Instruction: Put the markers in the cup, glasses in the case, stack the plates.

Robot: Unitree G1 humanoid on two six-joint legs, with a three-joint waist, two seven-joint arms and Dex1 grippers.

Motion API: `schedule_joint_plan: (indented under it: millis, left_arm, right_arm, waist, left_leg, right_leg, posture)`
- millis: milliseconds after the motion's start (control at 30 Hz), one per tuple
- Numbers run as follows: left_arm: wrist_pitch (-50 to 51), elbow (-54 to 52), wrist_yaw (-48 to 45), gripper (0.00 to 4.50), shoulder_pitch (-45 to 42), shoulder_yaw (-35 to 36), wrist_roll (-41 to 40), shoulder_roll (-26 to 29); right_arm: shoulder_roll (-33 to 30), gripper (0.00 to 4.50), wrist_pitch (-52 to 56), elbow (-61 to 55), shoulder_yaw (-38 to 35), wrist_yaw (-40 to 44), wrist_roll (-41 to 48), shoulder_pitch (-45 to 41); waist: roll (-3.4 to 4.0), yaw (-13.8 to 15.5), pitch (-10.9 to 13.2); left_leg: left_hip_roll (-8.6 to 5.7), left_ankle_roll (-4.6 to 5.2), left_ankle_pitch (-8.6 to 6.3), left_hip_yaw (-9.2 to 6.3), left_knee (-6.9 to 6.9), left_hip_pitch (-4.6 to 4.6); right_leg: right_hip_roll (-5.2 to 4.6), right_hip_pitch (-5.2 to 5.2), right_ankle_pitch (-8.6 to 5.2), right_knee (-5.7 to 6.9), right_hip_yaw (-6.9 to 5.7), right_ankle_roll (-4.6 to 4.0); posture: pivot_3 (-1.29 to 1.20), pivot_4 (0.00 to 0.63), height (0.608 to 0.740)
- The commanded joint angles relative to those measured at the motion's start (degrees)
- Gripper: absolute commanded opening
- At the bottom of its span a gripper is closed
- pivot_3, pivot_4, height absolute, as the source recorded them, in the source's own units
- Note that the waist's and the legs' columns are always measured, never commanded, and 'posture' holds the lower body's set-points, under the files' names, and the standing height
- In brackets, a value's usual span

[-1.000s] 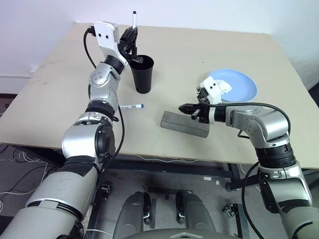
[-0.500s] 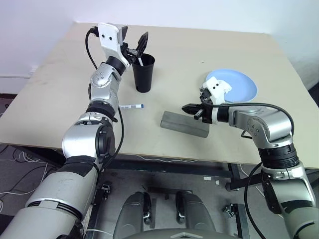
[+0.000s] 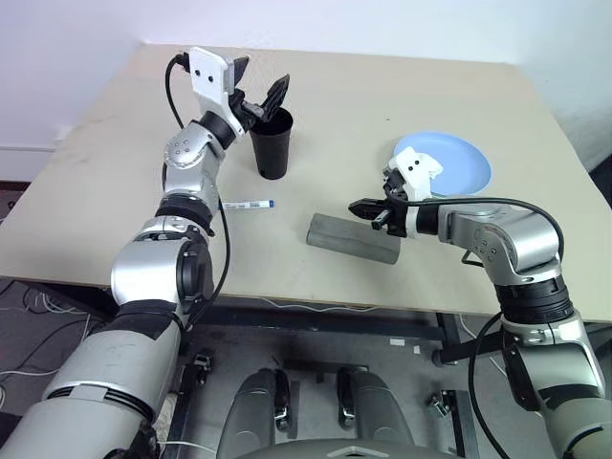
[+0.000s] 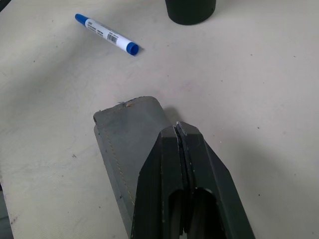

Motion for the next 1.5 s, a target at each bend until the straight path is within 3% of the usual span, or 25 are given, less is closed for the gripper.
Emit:
schedule_joint_plan:
  millis: [33, 200, 433, 600, 700, 900, 1100, 1200, 1500]
  left_arm:
    - [3.65, -5.70, -8.48, 4.42, 0.73, 0.02, -2.50, 3.28]
    - [10.33, -13.25, -16.98, 4.42, 4.59, -1.76, -3.50, 9.14]
    - [18.01, -24.69, -19.38, 4.42, 12.04, -1.98, -5.53, 14.02]
    - [27.55, -41.43, -24.44, 4.42, 24.88, -4.56, -8.12, 17.66]
    - [30.32, -44.18, -24.20, 4.42, 27.34, -6.32, -6.95, 19.59]
    - [27.60, -39.37, -28.24, 4.42, 23.86, -13.92, -1.72, 20.38]
    - [22.67, -26.46, -33.96, 4.42, 14.88, -20.87, 3.70, 19.35]
    - [18.20, -19.04, -34.58, 4.42, 10.97, -23.03, 6.91, 18.86]
    - [9.68, -4.62, -33.57, 4.42, 3.88, -28.40, 16.04, 17.21]
  right_arm:
    - [0.53, 0.00, -0.08, -1.72, -2.80, -0.19, 1.29, -0.50]
    - [1.81, 0.00, 0.63, -1.75, -3.77, -0.47, 2.28, -0.25]
    - [3.20, 0.00, -1.05, -2.08, -3.55, -0.82, 1.64, 0.39]
    - [3.69, 0.00, -1.18, -2.17, -3.40, -1.24, 1.42, 0.53]
    - [3.58, 0.00, -0.82, -2.07, -3.11, -1.13, 1.44, 0.47]
    - [4.00, 0.00, 1.14, -1.69, -2.89, -0.90, 2.28, -0.16]
    - [3.66, 0.00, 3.04, -3.68, -2.52, 0.14, 3.54, -0.20]
    - [3.30, 0.00, 2.10, -5.10, -2.59, -0.03, 3.20, 0.29]
    - [3.38, 0.00, 3.62, -6.82, -4.40, -1.69, 4.02, 1.14]
  waist:
    - [0.00, -0.01, 0.00]
    - [0.01, 0.03, 0.00]
    - [0.01, 0.10, 0.00]
    - [0.02, -0.21, 0.00]
    - [0.03, -0.01, 0.00]
    - [0.03, 0.33, 0.00]
    - [0.03, 0.17, -0.01]
    - [0.03, 0.12, 0.00]
    - [0.03, 0.30, 0.00]
  left_leg:
    - [0.00, 0.00, 0.00, 0.00, -0.01, 0.00]
    - [0.01, -0.02, -0.01, 0.00, -0.01, -0.04]
    - [-0.01, -0.17, -0.09, -0.01, -0.01, -0.05]
    - [-0.04, -0.27, -0.05, 0.00, -0.03, -0.04]
    - [-0.03, -0.44, 0.04, 0.00, -0.06, -0.06]
    - [-0.04, -0.35, -0.03, -0.03, -0.07, -0.02]
    - [-0.10, -0.36, -0.02, 0.11, -0.18, -0.29]
    - [-0.10, -0.52, 0.26, 0.14, -0.15, -0.81]
    - [-0.02, 0.04, 0.05, 0.16, 0.03, -0.85]
  right_leg:
    - [0.00, -0.01, 0.00, 0.00, 0.00, 0.00]
    - [-0.03, -0.04, 0.00, -0.02, 0.00, -0.02]
    - [-0.10, -0.04, -0.08, -0.04, 0.01, -0.23]
    - [-0.16, -0.04, -0.07, -0.06, 0.05, -0.26]
    - [-0.16, -0.10, -0.07, -0.04, 0.05, -0.31]
    - [-0.30, -0.14, 0.00, -0.08, -0.01, -0.48]
    - [-0.44, -0.30, 0.01, -0.12, -0.12, -0.49]
    - [-0.41, -0.81, 0.06, -0.03, -0.15, -0.41]
    - [-0.21, -0.74, 0.13, -0.04, -0.17, -0.25]
  posture:
    - [0.00, 0.150, 0.710]
    - [0.00, 0.150, 0.710]
    - [0.00, 0.150, 0.710]
    - [0.00, 0.150, 0.710]
    - [0.00, 0.150, 0.710]
    - [0.00, 0.150, 0.710]
    - [0.00, 0.150, 0.710]
    - [0.00, 0.150, 0.710]
    - [0.00, 0.150, 0.710]
